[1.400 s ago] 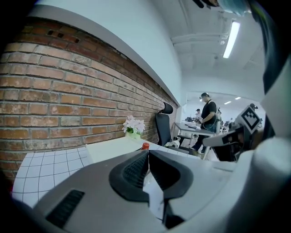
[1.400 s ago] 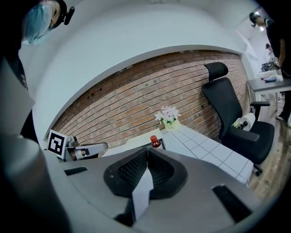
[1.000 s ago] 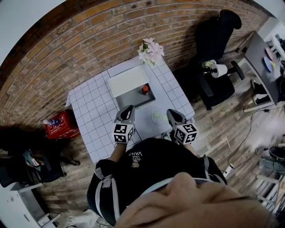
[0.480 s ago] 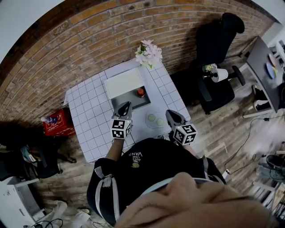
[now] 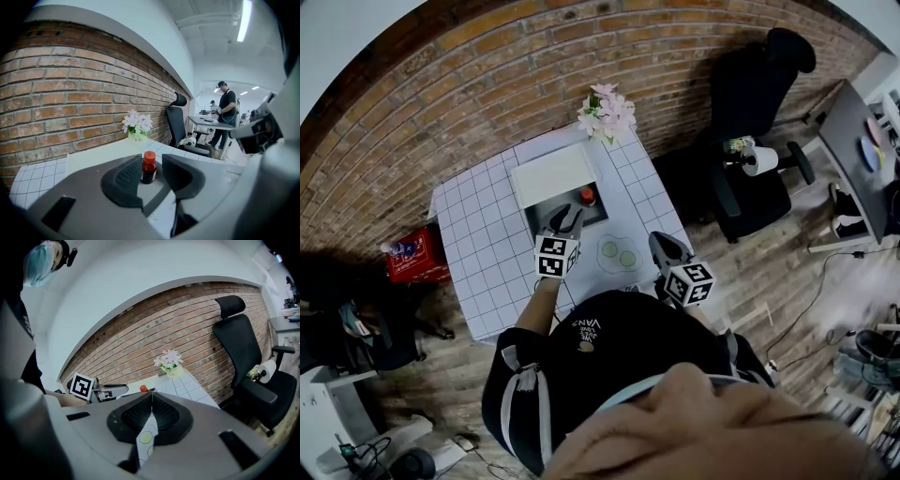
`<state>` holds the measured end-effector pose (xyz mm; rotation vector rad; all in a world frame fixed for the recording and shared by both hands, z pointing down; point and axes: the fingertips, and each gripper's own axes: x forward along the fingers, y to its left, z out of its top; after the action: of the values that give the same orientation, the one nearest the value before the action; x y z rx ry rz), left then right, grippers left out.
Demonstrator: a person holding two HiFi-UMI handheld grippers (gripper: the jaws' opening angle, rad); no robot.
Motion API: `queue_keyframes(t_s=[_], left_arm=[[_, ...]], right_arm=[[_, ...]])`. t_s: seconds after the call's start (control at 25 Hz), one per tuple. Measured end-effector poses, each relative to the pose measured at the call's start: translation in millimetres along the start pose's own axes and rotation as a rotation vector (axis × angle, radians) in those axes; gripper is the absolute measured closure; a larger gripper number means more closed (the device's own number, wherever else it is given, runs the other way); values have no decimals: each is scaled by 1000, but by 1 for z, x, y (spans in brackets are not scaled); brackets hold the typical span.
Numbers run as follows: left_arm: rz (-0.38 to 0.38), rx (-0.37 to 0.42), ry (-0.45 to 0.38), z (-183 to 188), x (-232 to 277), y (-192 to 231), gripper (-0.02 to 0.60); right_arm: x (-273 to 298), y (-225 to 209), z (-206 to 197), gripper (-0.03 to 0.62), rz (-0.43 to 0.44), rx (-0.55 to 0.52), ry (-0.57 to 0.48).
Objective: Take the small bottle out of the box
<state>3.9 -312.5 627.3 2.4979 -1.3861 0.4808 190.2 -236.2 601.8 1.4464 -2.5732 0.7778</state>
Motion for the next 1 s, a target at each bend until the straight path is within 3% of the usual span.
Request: queue_keyframes(t_s=[0.36, 0.72, 1.0], left_arm=[[-5, -28, 97, -23, 34, -6, 325], [14, -60, 181, -32, 64, 1, 313], [26, -22, 285, -48, 82, 3, 313]], right_arm=[[-4, -14, 5, 591, 5, -8, 2], [-8, -26, 9, 591, 7, -16, 10], [-10, -34, 11, 591, 8, -16, 11]])
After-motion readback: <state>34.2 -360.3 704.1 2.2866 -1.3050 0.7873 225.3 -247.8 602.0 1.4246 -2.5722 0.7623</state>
